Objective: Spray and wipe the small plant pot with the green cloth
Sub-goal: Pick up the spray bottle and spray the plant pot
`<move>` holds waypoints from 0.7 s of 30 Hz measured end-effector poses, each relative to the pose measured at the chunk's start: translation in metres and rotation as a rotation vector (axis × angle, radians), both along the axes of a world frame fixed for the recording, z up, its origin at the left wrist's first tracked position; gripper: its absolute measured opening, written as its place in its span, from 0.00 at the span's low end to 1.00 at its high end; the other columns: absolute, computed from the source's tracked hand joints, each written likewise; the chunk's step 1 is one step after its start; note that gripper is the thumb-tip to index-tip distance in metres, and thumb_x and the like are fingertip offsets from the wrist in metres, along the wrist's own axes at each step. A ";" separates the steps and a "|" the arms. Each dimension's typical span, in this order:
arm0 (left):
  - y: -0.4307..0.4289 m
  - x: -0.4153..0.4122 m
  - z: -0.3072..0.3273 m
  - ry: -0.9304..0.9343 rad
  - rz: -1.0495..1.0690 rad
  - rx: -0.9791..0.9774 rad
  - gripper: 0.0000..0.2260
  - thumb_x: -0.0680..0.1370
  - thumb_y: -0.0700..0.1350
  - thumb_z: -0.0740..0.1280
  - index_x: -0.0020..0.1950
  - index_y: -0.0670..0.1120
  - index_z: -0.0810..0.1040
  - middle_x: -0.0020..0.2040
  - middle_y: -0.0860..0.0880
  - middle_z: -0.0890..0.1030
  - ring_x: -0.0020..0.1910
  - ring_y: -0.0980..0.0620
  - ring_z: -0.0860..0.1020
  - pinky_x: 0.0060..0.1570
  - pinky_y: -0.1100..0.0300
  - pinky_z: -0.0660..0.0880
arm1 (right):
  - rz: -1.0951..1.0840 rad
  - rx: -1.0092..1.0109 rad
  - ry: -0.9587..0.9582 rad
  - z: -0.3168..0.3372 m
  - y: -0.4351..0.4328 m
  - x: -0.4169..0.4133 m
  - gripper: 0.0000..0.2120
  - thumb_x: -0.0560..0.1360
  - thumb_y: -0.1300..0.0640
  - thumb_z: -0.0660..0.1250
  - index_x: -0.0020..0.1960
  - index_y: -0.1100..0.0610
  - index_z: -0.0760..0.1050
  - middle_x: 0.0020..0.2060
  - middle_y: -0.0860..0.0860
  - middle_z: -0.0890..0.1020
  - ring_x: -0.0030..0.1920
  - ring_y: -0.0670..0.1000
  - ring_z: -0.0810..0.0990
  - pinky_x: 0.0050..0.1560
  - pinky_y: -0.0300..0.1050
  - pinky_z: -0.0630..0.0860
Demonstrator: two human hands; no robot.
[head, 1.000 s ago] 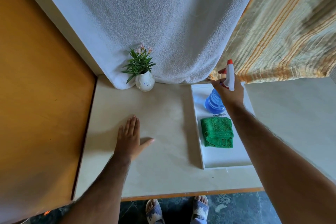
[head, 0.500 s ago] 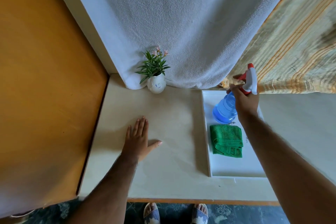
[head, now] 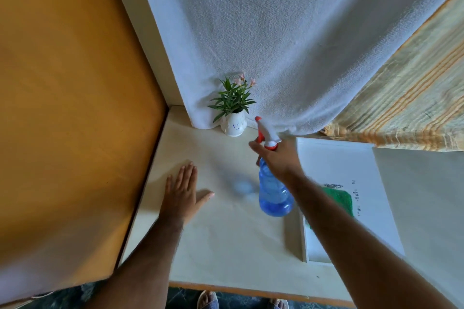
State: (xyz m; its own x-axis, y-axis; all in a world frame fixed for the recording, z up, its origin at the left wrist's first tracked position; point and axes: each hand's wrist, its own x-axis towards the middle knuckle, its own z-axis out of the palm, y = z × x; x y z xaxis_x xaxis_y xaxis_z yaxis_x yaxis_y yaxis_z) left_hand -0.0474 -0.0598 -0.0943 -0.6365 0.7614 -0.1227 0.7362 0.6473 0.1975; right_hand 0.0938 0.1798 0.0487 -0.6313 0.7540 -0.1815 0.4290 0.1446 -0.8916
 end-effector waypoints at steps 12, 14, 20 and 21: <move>-0.003 0.000 -0.011 0.098 -0.002 0.119 0.42 0.74 0.70 0.60 0.78 0.41 0.65 0.78 0.43 0.67 0.75 0.44 0.67 0.71 0.38 0.63 | 0.012 -0.076 -0.332 -0.022 0.001 -0.045 0.17 0.70 0.38 0.73 0.39 0.52 0.79 0.26 0.50 0.84 0.35 0.50 0.85 0.44 0.45 0.80; -0.003 0.000 -0.010 0.096 0.001 0.108 0.42 0.74 0.71 0.58 0.78 0.41 0.63 0.78 0.43 0.66 0.76 0.44 0.66 0.72 0.38 0.62 | 0.021 -0.092 -0.367 -0.020 0.001 -0.051 0.17 0.70 0.37 0.72 0.40 0.52 0.79 0.25 0.49 0.84 0.32 0.49 0.83 0.38 0.42 0.78; -0.004 -0.002 -0.011 0.080 0.004 0.079 0.43 0.74 0.72 0.55 0.79 0.42 0.60 0.80 0.44 0.63 0.78 0.45 0.63 0.73 0.37 0.59 | 0.025 -0.065 -0.410 -0.023 -0.001 -0.058 0.20 0.71 0.35 0.70 0.39 0.53 0.80 0.25 0.47 0.84 0.32 0.44 0.82 0.34 0.40 0.72; -0.004 -0.002 -0.011 0.076 0.005 0.073 0.44 0.74 0.72 0.55 0.80 0.42 0.60 0.80 0.44 0.63 0.78 0.45 0.62 0.74 0.37 0.59 | 0.024 -0.061 -0.414 -0.024 0.000 -0.058 0.21 0.70 0.35 0.70 0.39 0.53 0.80 0.25 0.47 0.84 0.32 0.45 0.83 0.35 0.40 0.74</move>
State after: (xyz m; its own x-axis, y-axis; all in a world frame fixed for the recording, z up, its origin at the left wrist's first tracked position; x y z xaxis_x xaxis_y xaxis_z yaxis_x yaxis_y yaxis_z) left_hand -0.0494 -0.0640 -0.1049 -0.6455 0.7635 -0.0182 0.7477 0.6367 0.1885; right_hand 0.0354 0.1793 0.0244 -0.5126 0.7201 -0.4677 0.7504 0.1110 -0.6515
